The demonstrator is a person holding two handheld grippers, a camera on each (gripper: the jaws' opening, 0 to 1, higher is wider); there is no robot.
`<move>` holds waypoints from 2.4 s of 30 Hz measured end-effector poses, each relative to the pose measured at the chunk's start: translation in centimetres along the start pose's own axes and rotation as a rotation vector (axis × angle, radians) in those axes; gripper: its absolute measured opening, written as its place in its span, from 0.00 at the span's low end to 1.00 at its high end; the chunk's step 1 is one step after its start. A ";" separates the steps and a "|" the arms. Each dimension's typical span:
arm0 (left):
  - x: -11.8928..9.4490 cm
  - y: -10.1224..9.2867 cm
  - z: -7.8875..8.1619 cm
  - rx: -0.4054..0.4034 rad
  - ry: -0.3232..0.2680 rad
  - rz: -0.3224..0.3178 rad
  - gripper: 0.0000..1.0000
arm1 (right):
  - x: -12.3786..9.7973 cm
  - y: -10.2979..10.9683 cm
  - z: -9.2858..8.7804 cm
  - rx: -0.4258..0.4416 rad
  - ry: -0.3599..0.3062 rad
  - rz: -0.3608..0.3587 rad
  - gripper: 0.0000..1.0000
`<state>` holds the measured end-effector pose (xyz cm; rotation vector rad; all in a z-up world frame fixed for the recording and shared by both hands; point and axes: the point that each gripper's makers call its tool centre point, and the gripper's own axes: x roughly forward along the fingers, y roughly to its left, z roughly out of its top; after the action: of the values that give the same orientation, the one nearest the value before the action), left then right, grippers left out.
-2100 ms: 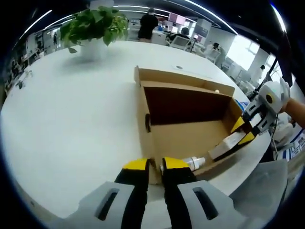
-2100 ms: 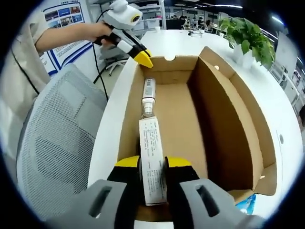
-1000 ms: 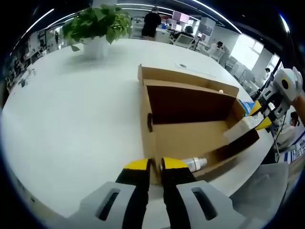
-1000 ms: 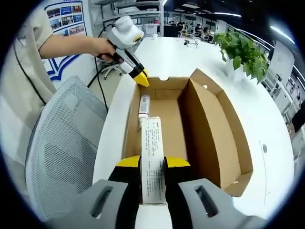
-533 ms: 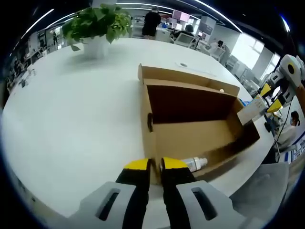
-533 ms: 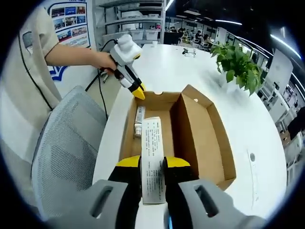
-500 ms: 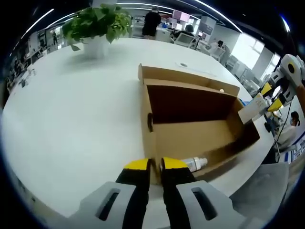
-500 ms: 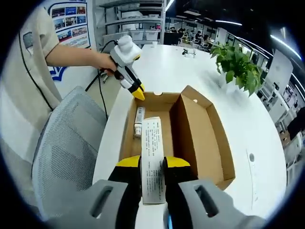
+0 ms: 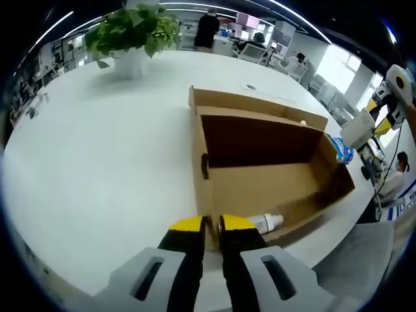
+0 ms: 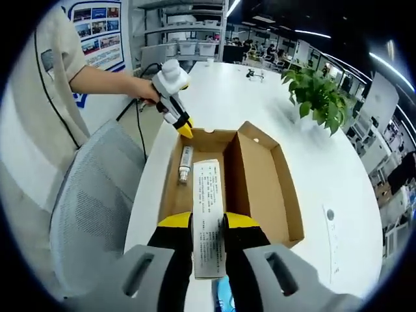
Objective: Operate the shoe box by opening the lid, removing the specified soft item, and placing it in the target area until the item is outside and the box remains undamaged.
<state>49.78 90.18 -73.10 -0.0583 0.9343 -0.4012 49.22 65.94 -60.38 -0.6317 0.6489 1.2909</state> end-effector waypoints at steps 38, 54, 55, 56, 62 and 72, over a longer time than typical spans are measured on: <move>0.1 -0.1 -0.1 -0.026 0.011 -0.010 0.06 | -9.8 -7.5 -9.0 0.049 0.098 -0.154 0.15; 0.2 0.0 -0.1 -0.032 0.017 -0.021 0.07 | -10.4 -9.9 -15.0 0.083 0.199 -0.182 0.16; 0.2 0.0 -0.1 -0.032 0.018 -0.021 0.07 | -10.3 -10.0 -15.6 0.086 0.209 -0.180 0.16; 0.2 0.0 -0.2 -0.032 0.019 -0.021 0.07 | -10.2 -10.1 -16.0 0.089 0.216 -0.180 0.16; 0.3 0.0 -0.2 -0.033 0.026 -0.023 0.07 | -9.9 -11.0 -18.5 0.105 0.253 -0.187 0.16; 0.4 0.0 -0.3 -0.031 0.040 -0.023 0.07 | -9.5 -12.1 -22.8 0.139 0.321 -0.188 0.16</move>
<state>49.75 90.13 -73.56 -0.0899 0.9806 -0.4102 57.83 40.86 -67.86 -0.7734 0.9116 0.9689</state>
